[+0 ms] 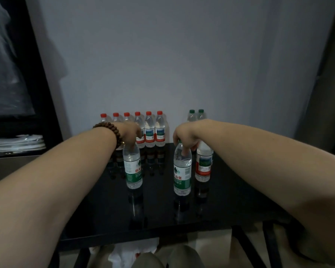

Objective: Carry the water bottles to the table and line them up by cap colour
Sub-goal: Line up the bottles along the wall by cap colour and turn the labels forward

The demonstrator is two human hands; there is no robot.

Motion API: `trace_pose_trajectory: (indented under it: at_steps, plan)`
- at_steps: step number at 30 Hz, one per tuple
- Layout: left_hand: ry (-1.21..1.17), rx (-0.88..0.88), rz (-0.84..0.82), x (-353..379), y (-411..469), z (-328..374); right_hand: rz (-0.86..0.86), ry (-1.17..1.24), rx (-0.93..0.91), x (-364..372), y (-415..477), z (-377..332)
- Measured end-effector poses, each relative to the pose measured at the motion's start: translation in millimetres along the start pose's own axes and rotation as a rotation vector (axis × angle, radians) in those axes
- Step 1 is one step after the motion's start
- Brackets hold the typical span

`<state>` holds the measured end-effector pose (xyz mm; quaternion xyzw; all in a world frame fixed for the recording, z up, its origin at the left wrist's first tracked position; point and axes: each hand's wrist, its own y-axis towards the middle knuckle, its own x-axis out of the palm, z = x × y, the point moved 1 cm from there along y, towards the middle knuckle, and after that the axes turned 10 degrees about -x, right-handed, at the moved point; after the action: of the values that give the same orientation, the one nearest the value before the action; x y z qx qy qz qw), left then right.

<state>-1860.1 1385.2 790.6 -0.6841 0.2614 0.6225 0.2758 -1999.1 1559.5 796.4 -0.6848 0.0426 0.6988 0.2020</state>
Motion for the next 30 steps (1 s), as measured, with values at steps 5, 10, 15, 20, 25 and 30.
trace_pose_trajectory:
  at_steps: [5, 10, 15, 20, 25, 30]
  plan:
    - [-0.025, 0.018, -0.037, 20.2, 23.1, -12.0, 0.028, 0.022, -0.032, 9.1, 17.4, 3.7]
    - [-0.041, 0.028, -0.060, 19.5, 38.5, -8.2, 0.034, -0.002, -0.041, 7.5, 37.2, 6.9]
    - [-0.043, 0.060, -0.038, 19.8, 53.8, 12.8, 0.070, -0.066, -0.025, 8.1, 56.6, 11.9]
    - [-0.072, 0.082, -0.015, 21.2, 71.3, 29.2, 0.076, -0.098, -0.019, 7.3, 69.7, 18.1]
    - [-0.086, 0.081, -0.002, 23.2, 88.7, 41.3, 0.125, -0.181, -0.040, 4.5, 82.2, 22.1]
    - [-0.123, 0.065, -0.004, 22.4, 102.2, 50.9, 0.124, -0.223, -0.044, 1.1, 99.9, 31.8]
